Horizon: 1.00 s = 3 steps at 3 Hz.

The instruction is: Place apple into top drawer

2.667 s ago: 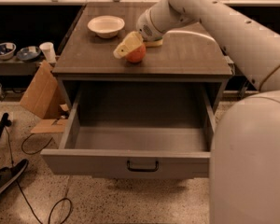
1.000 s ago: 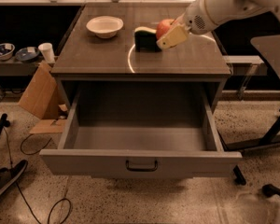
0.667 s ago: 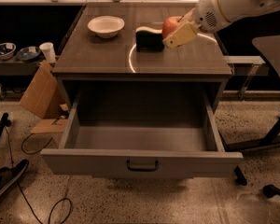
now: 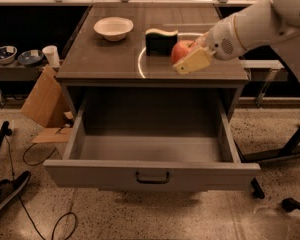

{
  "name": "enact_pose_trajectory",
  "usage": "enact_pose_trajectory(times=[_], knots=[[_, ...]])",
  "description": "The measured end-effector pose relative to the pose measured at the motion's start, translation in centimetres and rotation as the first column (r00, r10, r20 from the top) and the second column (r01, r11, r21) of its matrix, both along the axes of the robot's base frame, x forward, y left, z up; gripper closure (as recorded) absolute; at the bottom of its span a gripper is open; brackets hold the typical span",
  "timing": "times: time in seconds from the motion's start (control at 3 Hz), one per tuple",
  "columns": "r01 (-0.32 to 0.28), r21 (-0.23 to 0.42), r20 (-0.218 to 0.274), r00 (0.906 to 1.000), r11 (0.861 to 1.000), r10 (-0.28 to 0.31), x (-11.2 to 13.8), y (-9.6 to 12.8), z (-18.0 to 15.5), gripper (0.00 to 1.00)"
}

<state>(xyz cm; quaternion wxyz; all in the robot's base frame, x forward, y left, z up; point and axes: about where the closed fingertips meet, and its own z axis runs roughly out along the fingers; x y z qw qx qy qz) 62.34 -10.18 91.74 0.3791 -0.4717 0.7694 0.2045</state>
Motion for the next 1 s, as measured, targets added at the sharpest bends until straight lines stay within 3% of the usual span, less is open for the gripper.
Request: enact_pose_trajectory(times=[0.33, 1.0], knots=[[-0.004, 0.018, -0.058, 0.9983, 1.0, 0.005, -1.9, 1.5, -4.8, 1.0], [0.054, 0.014, -0.118, 0.9916, 0.998, -0.052, -3.1, 4.7, -13.5, 1.0]])
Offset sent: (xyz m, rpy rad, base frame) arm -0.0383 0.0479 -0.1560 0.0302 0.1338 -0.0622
